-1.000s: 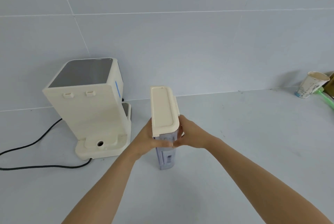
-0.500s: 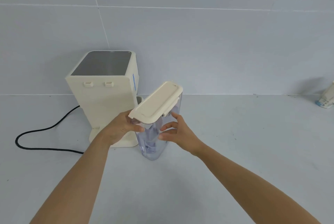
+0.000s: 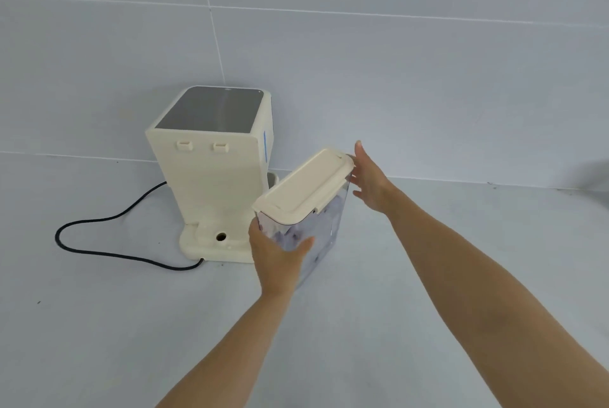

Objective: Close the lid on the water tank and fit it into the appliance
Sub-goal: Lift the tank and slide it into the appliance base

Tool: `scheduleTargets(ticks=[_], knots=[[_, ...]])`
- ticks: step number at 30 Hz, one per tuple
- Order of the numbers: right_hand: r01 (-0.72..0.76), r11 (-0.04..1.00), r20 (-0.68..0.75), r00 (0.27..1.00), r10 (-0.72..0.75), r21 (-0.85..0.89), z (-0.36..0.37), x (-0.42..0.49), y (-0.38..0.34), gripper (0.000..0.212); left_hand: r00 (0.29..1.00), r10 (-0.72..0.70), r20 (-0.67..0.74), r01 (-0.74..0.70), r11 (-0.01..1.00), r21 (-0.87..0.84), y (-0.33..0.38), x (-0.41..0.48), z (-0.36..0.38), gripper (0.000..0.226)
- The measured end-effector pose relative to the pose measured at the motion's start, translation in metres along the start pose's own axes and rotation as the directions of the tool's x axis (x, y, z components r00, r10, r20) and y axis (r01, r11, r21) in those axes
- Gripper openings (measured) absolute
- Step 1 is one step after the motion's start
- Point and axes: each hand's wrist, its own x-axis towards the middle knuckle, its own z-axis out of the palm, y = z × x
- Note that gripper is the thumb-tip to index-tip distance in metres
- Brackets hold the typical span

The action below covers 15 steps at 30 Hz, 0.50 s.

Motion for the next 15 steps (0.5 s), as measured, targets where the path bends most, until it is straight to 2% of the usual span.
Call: scheduleTargets(ticks=[3,7,11,14,15], knots=[[-0.008,0.999,0.058,0.998,0.005,0.05,0.009,0.01,0.001,0.061,1.0,0.017,-0.018,-0.017,0.999,0.027,-0.002,0.004,0.005,0.088],[0.025,1.0,0.119,0.992,-0.027,0.019,0.006,0.007,0.007,0.048,0.999,0.035,0.006,-0.036,0.989,0.143,-0.01,0.015,-0.007,0.091],[0.046,0.998,0.179,0.983,-0.039,-0.031,0.003,-0.002,0.015,0.043,0.993,0.043,0.108,-0.059,0.987,0.151,-0.008,0.036,-0.026,0.098],[0.14,0.986,0.22,0.969,-0.117,-0.093,0.005,-0.014,0.018,0.031,0.976,0.01,0.218,-0.038,0.991,0.126,-0.009,0.055,-0.04,0.101],[0.166,0.981,0.222,0.965,-0.14,-0.102,0.005,-0.018,0.019,0.034,0.967,-0.008,0.254,-0.022,0.993,0.115,-0.01,0.06,-0.043,0.103]])
